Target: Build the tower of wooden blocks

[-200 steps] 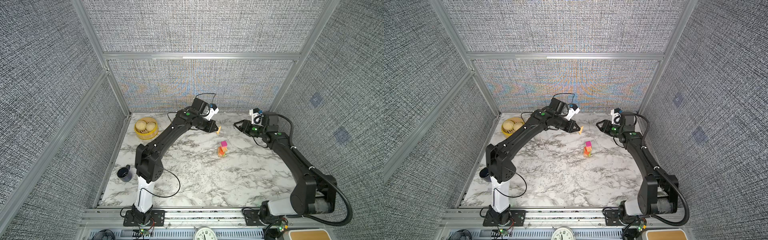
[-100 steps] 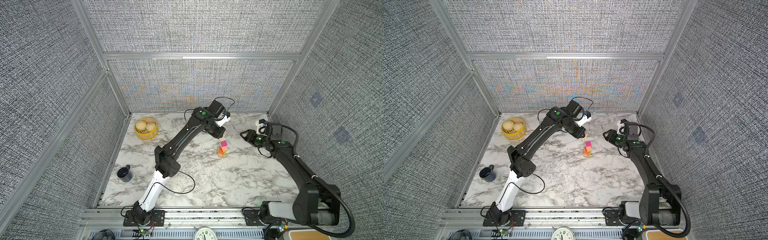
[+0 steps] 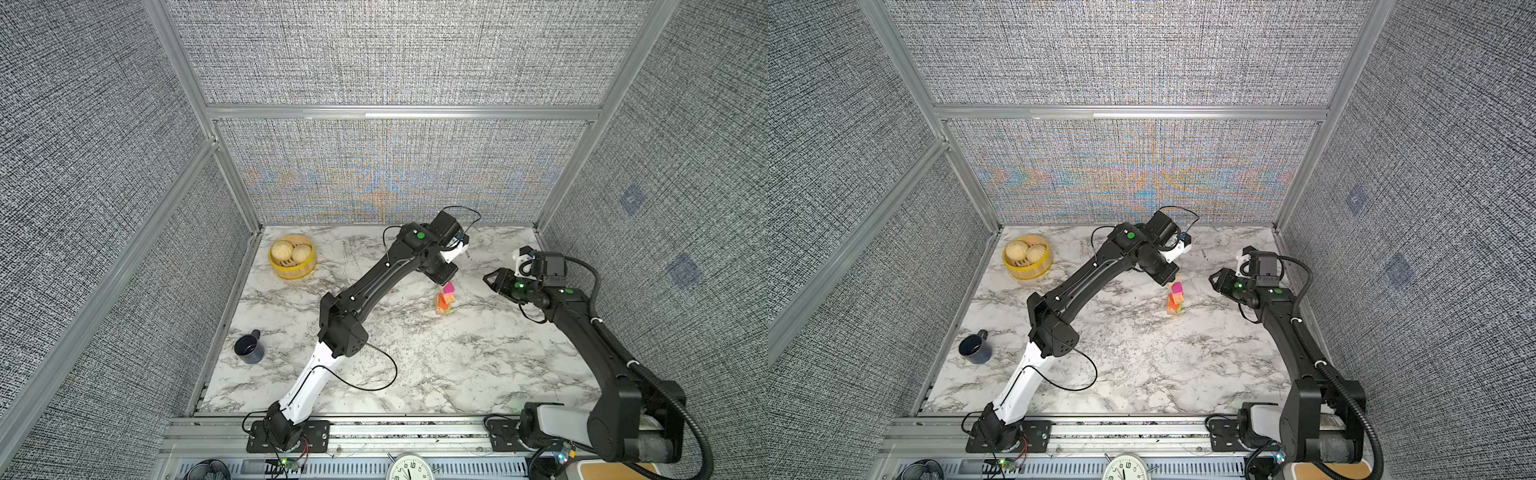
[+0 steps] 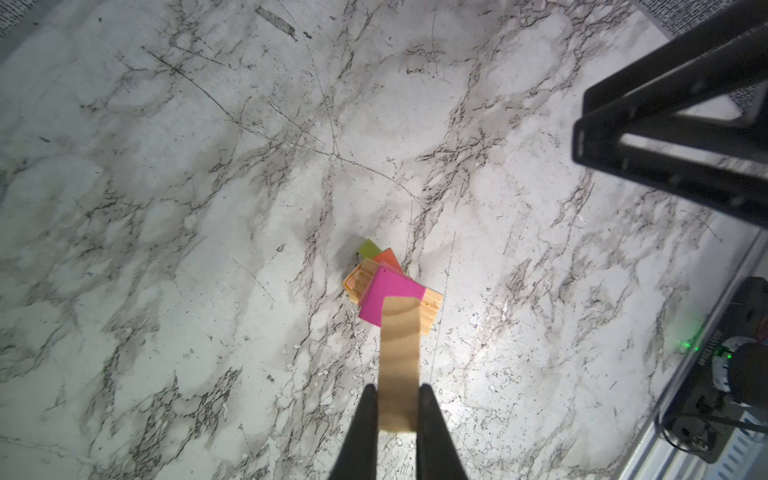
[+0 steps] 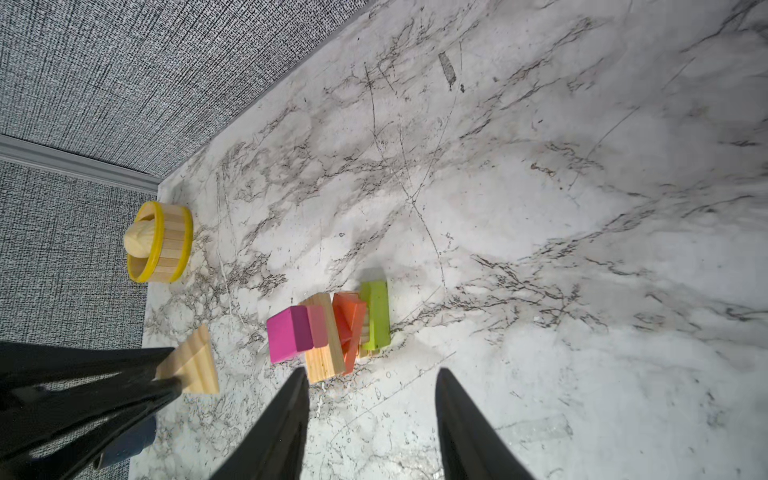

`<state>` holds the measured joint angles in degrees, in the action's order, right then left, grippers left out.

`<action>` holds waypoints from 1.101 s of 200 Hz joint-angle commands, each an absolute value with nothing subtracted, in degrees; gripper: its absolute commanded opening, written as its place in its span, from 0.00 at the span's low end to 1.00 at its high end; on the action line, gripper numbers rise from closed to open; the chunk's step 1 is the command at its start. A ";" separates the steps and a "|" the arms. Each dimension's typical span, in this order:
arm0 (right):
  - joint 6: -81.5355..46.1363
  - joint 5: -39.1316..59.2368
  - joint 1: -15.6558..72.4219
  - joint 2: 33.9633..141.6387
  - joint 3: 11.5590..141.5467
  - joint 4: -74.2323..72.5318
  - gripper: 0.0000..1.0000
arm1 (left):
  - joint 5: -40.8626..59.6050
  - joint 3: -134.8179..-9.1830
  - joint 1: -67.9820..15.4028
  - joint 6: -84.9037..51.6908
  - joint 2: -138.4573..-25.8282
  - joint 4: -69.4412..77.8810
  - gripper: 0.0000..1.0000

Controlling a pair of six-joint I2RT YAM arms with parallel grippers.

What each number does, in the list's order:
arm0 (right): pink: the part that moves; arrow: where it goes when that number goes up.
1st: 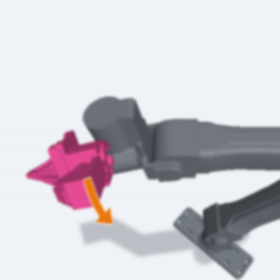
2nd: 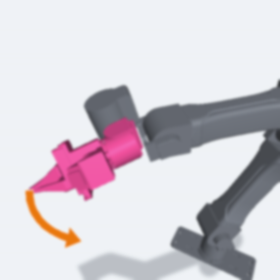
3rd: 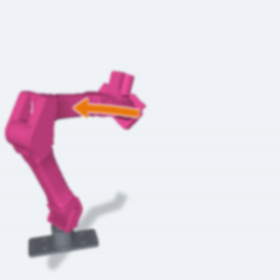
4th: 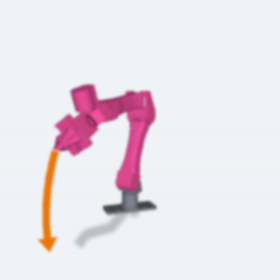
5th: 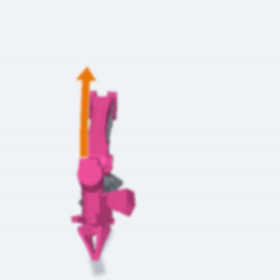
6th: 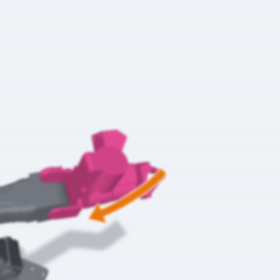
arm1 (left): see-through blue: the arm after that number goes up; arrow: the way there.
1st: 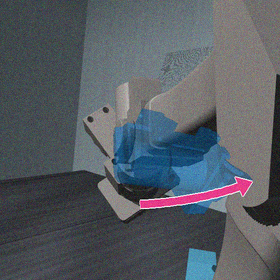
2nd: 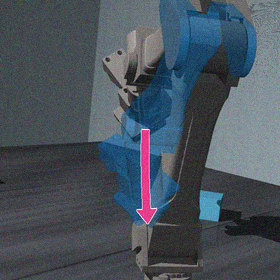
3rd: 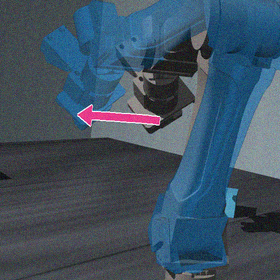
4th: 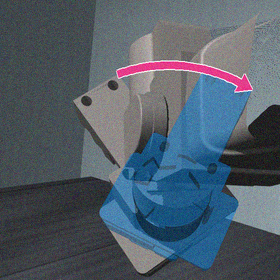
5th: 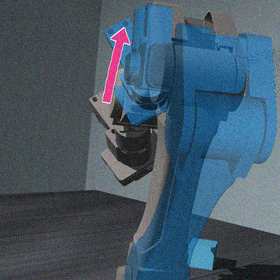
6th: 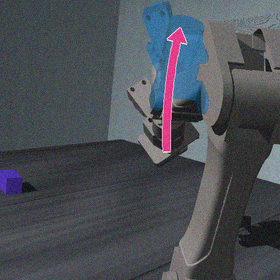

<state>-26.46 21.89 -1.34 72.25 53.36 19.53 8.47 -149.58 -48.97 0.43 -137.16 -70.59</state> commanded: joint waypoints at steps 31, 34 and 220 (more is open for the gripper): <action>-25.55 21.84 -1.65 71.19 53.41 20.09 0.51 | -7.77 -132.12 -48.09 -5.85 -126.69 -69.36 0.00; -25.68 21.95 -1.65 71.19 53.39 19.97 0.51 | -7.88 -131.34 -47.95 -6.33 -126.36 -69.55 0.00; -22.63 17.28 7.28 70.38 56.30 23.36 0.51 | 2.90 -109.50 -42.19 -23.84 -131.06 -59.15 0.34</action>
